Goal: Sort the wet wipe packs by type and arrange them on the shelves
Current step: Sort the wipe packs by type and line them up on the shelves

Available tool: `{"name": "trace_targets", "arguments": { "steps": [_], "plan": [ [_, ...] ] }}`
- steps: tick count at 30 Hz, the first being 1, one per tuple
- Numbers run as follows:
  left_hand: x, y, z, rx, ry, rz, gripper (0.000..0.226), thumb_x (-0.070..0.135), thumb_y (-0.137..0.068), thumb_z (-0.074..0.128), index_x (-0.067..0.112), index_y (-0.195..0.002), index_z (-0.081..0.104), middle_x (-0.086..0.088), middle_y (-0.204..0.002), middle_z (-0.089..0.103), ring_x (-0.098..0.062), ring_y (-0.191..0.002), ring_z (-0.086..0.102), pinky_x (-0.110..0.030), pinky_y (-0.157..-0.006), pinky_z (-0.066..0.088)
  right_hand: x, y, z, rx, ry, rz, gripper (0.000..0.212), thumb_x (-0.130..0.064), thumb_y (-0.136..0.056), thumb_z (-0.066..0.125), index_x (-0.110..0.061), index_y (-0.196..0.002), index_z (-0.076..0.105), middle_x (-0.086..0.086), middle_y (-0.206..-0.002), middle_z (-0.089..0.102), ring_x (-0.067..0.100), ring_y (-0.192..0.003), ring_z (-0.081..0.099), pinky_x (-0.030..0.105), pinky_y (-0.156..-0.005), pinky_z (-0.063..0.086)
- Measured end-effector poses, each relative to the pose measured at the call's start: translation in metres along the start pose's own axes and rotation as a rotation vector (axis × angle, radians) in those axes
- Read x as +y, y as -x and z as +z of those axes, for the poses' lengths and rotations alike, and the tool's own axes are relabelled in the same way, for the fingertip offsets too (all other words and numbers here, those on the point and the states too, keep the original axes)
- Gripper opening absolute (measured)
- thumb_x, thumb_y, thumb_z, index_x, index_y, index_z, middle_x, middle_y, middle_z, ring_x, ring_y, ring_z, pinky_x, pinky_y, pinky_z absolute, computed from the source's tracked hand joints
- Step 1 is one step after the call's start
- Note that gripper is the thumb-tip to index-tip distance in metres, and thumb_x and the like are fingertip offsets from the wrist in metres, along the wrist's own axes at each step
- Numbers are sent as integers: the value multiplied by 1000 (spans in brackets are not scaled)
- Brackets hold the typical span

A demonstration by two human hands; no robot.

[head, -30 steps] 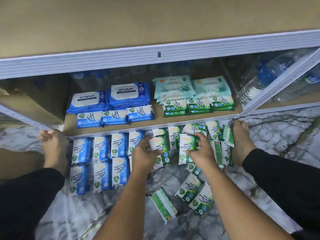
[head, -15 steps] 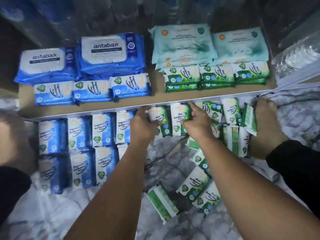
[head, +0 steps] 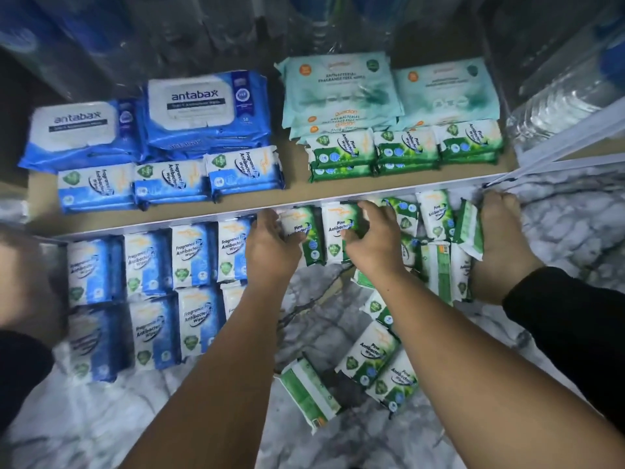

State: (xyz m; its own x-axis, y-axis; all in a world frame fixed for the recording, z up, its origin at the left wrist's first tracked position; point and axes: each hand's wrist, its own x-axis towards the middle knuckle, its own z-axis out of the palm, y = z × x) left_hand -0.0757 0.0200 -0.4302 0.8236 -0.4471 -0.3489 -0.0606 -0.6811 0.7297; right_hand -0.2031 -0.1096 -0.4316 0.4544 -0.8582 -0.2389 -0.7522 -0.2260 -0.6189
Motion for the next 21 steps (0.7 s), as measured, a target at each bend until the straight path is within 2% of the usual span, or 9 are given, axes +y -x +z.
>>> {"name": "trace_targets", "arguments": {
  "steps": [3,5,9,13,15,18,20,21],
  "plan": [
    [-2,20,-11,73,-28,52,33,24,-85,76,10,-105,55,5,-88,53,-28,-86,58,-32,-68,45,10,28,-10,152,-25,30,41,-11,-83,74,-14,-123,65,10,-121,54,29,-106,58,30,-86,48],
    [-3,39,-18,50,-71,28,24,21,-89,70,10,-107,57,0,-87,58,-25,-76,55,-28,-65,40,22,56,-16,249,-41,-2,29,-1,-81,70,-11,-108,70,9,-109,60,30,-94,62,27,-76,47],
    [-13,87,-24,-73,-132,-29,13,23,-90,64,13,-96,57,-8,-86,68,-31,-75,63,-39,-66,53,49,113,-26,341,-39,14,25,12,-75,66,-8,-91,72,11,-92,66,30,-79,62,28,-66,47],
    [-28,138,-29,-151,-228,-125,11,25,-89,62,15,-93,60,-11,-86,69,-34,-82,65,-38,-65,52,61,163,-35,253,-108,258,20,10,-76,69,-7,-84,73,14,-89,69,28,-75,61,25,-67,42],
    [-38,164,-31,-196,-298,-186,17,27,-90,57,13,-97,65,-14,-90,70,-36,-89,67,-35,-69,50,65,186,-42,176,-141,424,16,3,-80,68,-13,-80,70,13,-88,71,28,-75,62,27,-65,42],
    [-61,194,-27,-221,-304,-305,31,41,-78,55,15,-88,69,-8,-75,72,-32,-78,72,-35,-70,58,72,217,-47,19,-124,569,15,-7,-82,68,-19,-74,64,13,-89,73,33,-82,66,31,-65,46],
    [-73,211,-23,-245,-255,-358,32,40,-73,57,13,-85,69,-12,-80,73,-33,-81,72,-42,-74,60,72,233,-49,-61,-92,628,4,-14,-85,68,-17,-83,68,14,-100,74,34,-95,67,31,-71,45],
    [-72,220,-26,-249,-247,-377,30,38,-78,60,11,-90,70,-16,-89,74,-34,-89,72,-41,-79,59,72,239,-48,-84,-87,666,7,-18,-87,67,-14,-93,70,14,-106,73,34,-101,66,31,-75,46]
  ]
}}
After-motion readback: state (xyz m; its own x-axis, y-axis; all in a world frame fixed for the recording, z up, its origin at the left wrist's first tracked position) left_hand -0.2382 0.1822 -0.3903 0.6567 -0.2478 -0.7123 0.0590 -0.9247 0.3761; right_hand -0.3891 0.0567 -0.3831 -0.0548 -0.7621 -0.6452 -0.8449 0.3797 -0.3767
